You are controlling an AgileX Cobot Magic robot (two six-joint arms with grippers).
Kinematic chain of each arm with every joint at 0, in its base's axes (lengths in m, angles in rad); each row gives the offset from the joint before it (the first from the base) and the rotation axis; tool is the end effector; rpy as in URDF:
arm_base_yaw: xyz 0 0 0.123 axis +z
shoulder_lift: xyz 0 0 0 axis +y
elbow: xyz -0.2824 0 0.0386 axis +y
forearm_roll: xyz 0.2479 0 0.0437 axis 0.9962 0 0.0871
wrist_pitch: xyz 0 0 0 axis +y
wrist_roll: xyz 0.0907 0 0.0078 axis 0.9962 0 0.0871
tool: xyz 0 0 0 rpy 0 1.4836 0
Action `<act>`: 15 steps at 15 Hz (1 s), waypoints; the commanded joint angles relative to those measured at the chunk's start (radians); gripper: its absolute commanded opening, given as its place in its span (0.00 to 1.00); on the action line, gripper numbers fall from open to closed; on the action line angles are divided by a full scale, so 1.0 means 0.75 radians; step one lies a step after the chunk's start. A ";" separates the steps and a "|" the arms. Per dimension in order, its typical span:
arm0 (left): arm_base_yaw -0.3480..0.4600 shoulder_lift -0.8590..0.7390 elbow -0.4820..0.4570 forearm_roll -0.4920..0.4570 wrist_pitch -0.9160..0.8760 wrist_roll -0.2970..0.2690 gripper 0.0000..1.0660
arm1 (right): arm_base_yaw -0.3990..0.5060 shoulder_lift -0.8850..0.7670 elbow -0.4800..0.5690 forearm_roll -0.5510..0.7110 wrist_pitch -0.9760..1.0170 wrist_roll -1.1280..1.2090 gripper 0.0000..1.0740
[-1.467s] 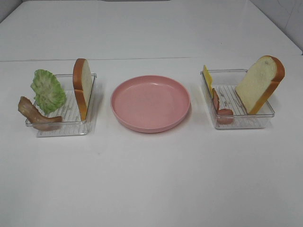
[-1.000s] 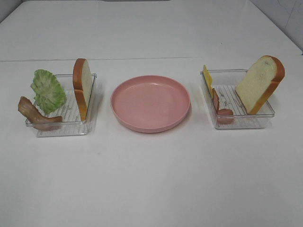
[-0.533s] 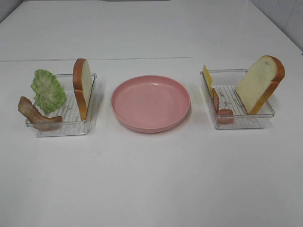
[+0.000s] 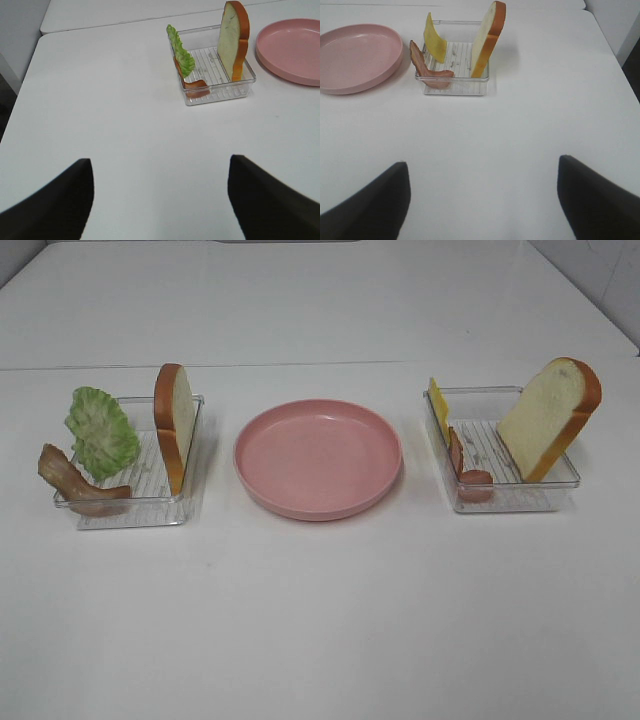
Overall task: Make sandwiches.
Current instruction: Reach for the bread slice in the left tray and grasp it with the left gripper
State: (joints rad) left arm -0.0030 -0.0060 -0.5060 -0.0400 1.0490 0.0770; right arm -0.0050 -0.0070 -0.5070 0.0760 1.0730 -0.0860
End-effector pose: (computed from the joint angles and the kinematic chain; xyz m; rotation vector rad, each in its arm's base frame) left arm -0.0060 -0.0031 0.2798 0.0826 2.0183 -0.0007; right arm -0.0074 0.0061 0.2783 -0.0873 2.0386 0.0339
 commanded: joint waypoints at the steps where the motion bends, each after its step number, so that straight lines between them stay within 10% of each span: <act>1: 0.000 -0.027 0.008 -0.007 -0.013 0.001 0.67 | -0.008 -0.017 0.001 0.003 -0.015 -0.009 0.71; 9: 0.000 0.031 -0.059 -0.007 -0.183 -0.013 0.67 | -0.008 -0.017 0.001 0.003 -0.015 -0.009 0.71; 15: 0.000 0.613 -0.244 -0.020 -0.485 -0.013 0.67 | -0.008 -0.017 0.001 0.003 -0.015 -0.009 0.71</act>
State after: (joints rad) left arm -0.0030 0.4370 -0.6830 -0.0490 0.7110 0.0730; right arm -0.0050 -0.0070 -0.5070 0.0760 1.0730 -0.0860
